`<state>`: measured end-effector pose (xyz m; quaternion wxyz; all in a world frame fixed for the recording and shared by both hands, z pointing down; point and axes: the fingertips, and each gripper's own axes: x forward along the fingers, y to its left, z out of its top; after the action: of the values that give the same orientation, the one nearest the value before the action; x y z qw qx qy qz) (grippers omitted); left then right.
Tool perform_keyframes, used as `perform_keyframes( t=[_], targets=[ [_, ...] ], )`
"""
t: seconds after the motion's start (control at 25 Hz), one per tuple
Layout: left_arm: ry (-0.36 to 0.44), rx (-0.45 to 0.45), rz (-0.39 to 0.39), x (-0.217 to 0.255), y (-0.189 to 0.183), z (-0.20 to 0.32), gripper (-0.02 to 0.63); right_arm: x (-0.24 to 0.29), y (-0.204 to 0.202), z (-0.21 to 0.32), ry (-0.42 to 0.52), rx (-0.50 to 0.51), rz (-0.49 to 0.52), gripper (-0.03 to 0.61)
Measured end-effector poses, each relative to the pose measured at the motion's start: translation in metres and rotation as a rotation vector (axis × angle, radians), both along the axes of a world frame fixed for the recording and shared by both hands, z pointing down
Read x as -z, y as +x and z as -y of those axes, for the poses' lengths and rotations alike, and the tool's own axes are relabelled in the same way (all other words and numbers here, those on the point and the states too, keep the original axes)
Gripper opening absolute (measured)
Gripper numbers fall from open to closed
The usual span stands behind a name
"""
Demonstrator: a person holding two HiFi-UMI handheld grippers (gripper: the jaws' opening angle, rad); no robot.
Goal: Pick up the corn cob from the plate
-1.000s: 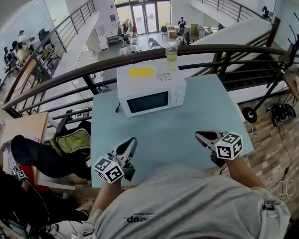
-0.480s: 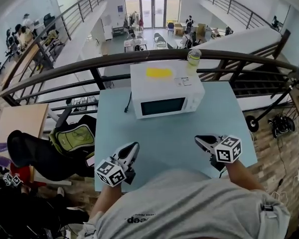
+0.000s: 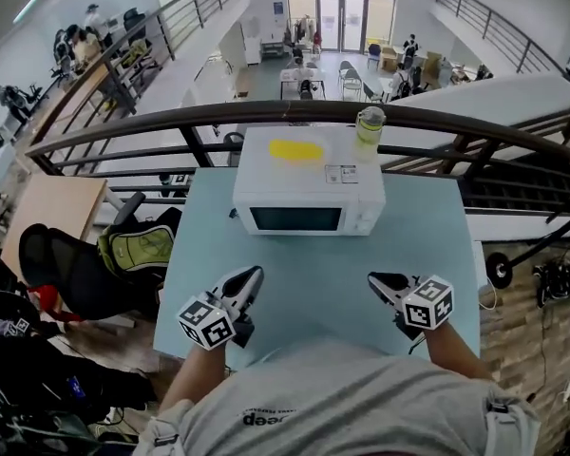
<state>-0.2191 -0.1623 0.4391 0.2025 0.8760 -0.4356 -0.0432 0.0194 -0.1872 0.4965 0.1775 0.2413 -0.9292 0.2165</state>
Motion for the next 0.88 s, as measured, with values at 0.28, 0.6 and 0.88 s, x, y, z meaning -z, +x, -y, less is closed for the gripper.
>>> perform_keyframes(
  t=[0.28,0.6,0.88],
  targets=[
    [-0.027,0.004,0.157,0.014,0.053,0.028,0.018,-0.019,0.051,0.055,0.03,0.052,0.041,0.015],
    [0.047,-0.061,0.294,0.04,-0.009,0.122,0.02,-0.016,0.024,0.105,0.038,-0.132,0.123,0.014],
    [0.122,-0.125,0.356,0.058,-0.016,0.22,0.023,0.04,0.011,0.171,0.113,-0.176,0.109,0.014]
  ],
)
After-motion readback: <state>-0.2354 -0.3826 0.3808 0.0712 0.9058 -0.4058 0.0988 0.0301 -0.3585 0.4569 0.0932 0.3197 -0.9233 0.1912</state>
